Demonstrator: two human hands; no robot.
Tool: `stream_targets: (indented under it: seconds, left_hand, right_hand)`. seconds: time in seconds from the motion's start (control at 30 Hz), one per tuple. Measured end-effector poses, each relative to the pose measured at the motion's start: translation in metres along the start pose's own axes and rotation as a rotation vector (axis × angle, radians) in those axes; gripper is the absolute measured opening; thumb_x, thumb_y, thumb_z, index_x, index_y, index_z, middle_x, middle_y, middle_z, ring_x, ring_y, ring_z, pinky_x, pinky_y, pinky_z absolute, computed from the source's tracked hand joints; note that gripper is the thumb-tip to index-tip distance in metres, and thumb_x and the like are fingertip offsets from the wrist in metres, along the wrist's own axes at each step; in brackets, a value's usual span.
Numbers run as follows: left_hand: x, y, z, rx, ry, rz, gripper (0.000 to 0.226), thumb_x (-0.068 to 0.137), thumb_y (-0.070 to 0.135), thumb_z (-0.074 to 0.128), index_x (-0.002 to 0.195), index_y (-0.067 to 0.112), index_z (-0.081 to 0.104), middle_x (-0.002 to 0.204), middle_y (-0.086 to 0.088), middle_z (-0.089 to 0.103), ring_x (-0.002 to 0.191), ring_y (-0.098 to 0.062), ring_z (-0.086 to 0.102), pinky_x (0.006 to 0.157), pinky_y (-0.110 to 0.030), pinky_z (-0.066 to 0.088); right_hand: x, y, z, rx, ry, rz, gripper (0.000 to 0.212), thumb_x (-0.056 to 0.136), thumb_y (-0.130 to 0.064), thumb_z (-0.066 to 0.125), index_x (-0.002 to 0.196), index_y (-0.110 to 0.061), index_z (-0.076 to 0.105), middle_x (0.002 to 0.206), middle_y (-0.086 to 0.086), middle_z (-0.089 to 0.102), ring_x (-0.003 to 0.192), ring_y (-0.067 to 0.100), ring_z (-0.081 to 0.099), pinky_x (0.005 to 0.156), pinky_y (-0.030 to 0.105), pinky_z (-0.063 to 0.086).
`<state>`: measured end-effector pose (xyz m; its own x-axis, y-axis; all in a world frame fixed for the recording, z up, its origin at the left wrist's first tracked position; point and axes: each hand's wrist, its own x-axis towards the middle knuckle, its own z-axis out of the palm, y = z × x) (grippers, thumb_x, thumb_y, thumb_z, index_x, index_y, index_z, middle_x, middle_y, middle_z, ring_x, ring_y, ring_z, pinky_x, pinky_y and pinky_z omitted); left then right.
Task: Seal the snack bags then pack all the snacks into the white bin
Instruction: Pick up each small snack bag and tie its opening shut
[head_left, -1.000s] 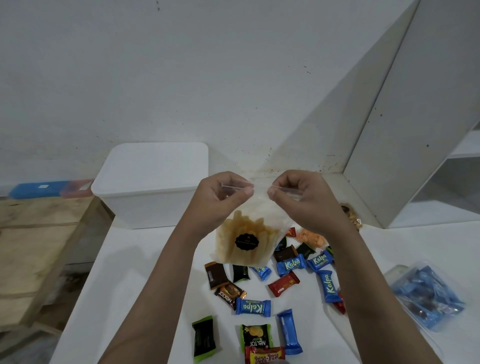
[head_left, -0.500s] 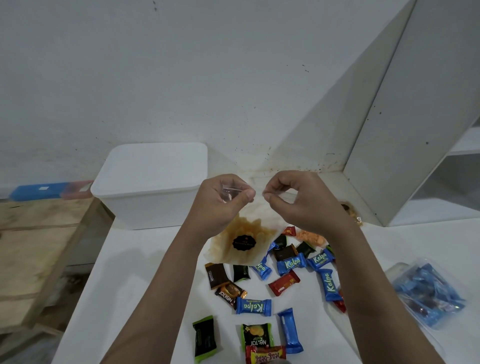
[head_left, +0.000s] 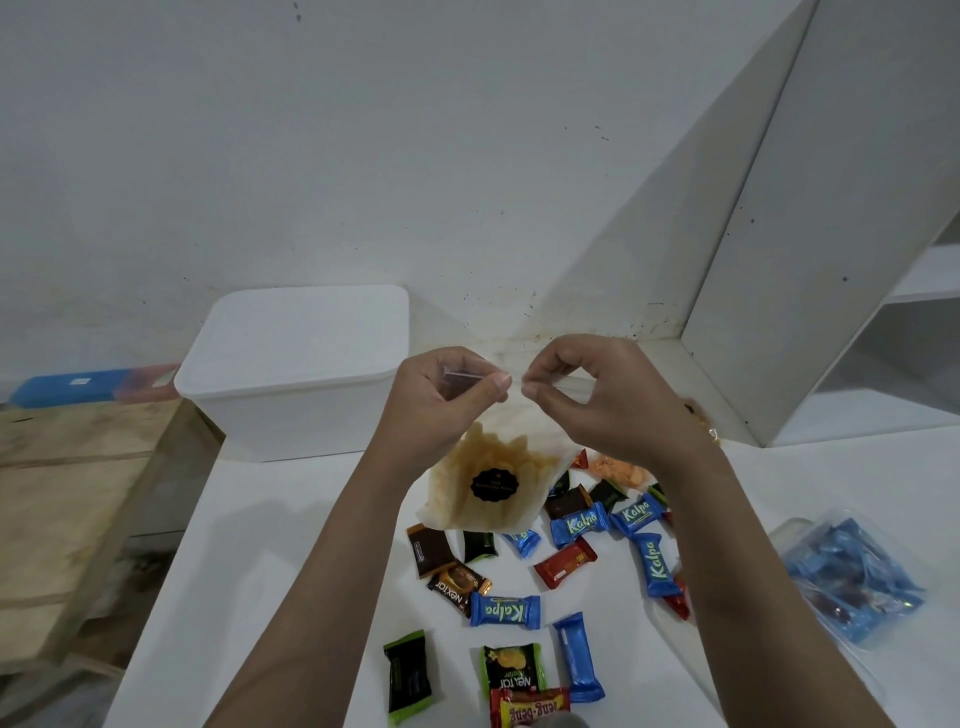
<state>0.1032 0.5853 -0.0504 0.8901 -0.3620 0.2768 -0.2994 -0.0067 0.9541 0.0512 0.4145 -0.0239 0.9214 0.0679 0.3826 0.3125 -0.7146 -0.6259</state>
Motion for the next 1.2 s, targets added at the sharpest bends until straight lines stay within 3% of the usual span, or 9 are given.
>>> stream_targets:
  seconds: [0.23,0.4,0.47,0.57,0.67,0.8,0.93,1.0,1.2]
  left_hand:
    - [0.0,-0.001,0.002,0.001,-0.013,0.011,0.028,0.083,0.007,0.069,0.066,0.03,0.071,0.064,0.008,0.069,0.07,-0.01,0.066,0.074,-0.026,0.055]
    - [0.001,-0.001,0.002,0.013,-0.03,0.023,0.009,0.078,0.014,0.071,0.072,0.02,0.069,0.065,0.01,0.068,0.071,-0.012,0.065,0.073,-0.032,0.053]
    - [0.002,0.0,0.0,0.011,-0.031,0.034,0.003,0.075,0.02,0.071,0.072,0.021,0.07,0.067,0.008,0.068,0.072,-0.019,0.065,0.071,-0.037,0.052]
    - [0.004,0.001,-0.004,0.033,-0.046,0.069,0.011,0.07,0.033,0.074,0.074,0.023,0.074,0.073,-0.004,0.068,0.078,-0.043,0.059,0.068,-0.053,0.049]
    - [0.006,0.001,-0.004,0.046,-0.048,0.095,0.015,0.07,0.035,0.072,0.075,0.021,0.074,0.074,-0.008,0.067,0.079,-0.046,0.056,0.068,-0.056,0.048]
    - [0.006,-0.003,-0.005,0.107,-0.061,0.097,0.018,0.073,0.035,0.07,0.075,0.018,0.072,0.074,-0.006,0.067,0.078,-0.04,0.058,0.068,-0.051,0.049]
    - [0.004,-0.006,-0.003,0.198,-0.065,0.095,0.005,0.076,0.028,0.068,0.073,0.024,0.07,0.072,0.009,0.068,0.073,-0.026,0.059,0.067,-0.027,0.043]
    - [0.003,-0.008,-0.002,0.211,-0.056,0.099,0.005,0.077,0.026,0.067,0.073,0.024,0.07,0.072,0.009,0.067,0.073,-0.025,0.059,0.067,-0.023,0.041]
    - [0.002,-0.011,-0.007,0.086,-0.048,0.075,0.013,0.071,0.033,0.071,0.073,0.02,0.073,0.073,0.0,0.07,0.078,-0.035,0.063,0.073,-0.051,0.052]
  right_hand:
    - [0.001,0.001,-0.001,-0.047,0.005,-0.03,0.006,0.084,-0.018,0.067,0.079,-0.016,0.07,0.073,-0.013,0.065,0.078,-0.001,0.061,0.071,0.005,0.042]
    - [0.001,0.003,0.002,-0.004,0.013,-0.027,0.008,0.084,-0.014,0.067,0.076,-0.015,0.068,0.071,-0.016,0.063,0.079,0.0,0.059,0.07,0.006,0.042]
    - [0.001,0.002,0.002,0.015,0.014,-0.021,0.01,0.084,-0.015,0.067,0.076,-0.02,0.066,0.071,-0.019,0.061,0.078,-0.005,0.058,0.071,0.004,0.041]
    - [0.0,0.002,0.001,0.055,0.007,0.01,0.01,0.085,-0.017,0.068,0.078,-0.024,0.065,0.073,-0.02,0.061,0.078,-0.011,0.057,0.072,0.0,0.038]
    - [0.0,0.001,-0.001,0.083,-0.006,0.023,0.009,0.084,-0.017,0.068,0.078,-0.023,0.066,0.074,-0.017,0.064,0.08,-0.005,0.059,0.072,0.002,0.04]
    - [0.001,0.001,0.001,0.064,-0.011,0.007,0.008,0.083,-0.017,0.068,0.077,-0.021,0.066,0.076,-0.012,0.066,0.081,0.002,0.061,0.073,0.008,0.043]
    - [0.0,0.001,0.007,0.044,0.006,-0.019,0.007,0.082,-0.01,0.066,0.075,-0.012,0.065,0.072,-0.009,0.064,0.077,0.005,0.058,0.072,0.01,0.042]
    - [-0.001,0.002,0.01,0.051,0.017,-0.025,0.006,0.082,-0.009,0.066,0.076,-0.01,0.065,0.073,-0.008,0.064,0.077,0.006,0.058,0.07,0.006,0.04]
    - [0.0,0.003,0.006,0.054,-0.027,0.022,0.005,0.083,-0.018,0.068,0.079,-0.02,0.067,0.077,-0.012,0.066,0.081,0.001,0.06,0.074,0.005,0.041]
